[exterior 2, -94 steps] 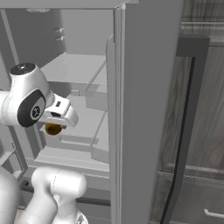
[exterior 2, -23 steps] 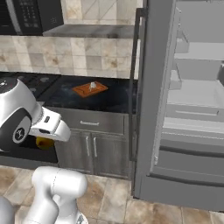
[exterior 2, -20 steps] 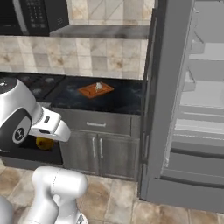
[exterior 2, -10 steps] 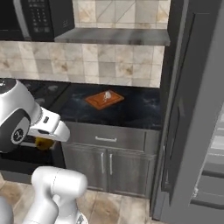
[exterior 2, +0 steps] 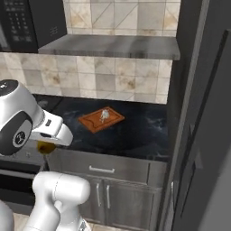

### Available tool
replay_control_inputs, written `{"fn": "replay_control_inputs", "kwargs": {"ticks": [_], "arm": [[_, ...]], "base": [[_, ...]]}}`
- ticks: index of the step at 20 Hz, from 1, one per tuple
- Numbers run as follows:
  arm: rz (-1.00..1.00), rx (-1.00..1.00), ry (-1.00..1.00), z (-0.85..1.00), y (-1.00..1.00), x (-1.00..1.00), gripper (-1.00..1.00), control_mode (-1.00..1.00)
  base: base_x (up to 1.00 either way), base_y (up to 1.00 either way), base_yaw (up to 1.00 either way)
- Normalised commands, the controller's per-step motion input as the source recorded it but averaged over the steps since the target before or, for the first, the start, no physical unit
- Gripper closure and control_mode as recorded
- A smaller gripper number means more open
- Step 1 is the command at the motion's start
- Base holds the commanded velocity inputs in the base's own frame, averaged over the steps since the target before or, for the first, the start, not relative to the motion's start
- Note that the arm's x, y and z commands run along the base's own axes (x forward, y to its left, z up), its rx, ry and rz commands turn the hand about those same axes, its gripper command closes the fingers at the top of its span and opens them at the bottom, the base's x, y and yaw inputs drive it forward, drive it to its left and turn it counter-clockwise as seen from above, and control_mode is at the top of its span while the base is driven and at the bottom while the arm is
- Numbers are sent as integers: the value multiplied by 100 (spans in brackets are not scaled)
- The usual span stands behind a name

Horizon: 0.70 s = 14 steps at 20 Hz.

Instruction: Retrieve a lemon from the fridge and place it on the cutting board with the fish.

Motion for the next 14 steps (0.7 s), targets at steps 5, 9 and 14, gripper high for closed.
{"fn": "replay_control_inputs", "kwargs": {"ticks": [5, 9, 14], "arm": [[0, 0, 0, 0, 0, 0, 100, 100], [0, 0, 0, 0, 0, 0, 100, 100], [0, 0, 0, 0, 0, 0, 100, 100]], "base": [[62, 0, 0], [42, 0, 0], [37, 0, 0]]}}
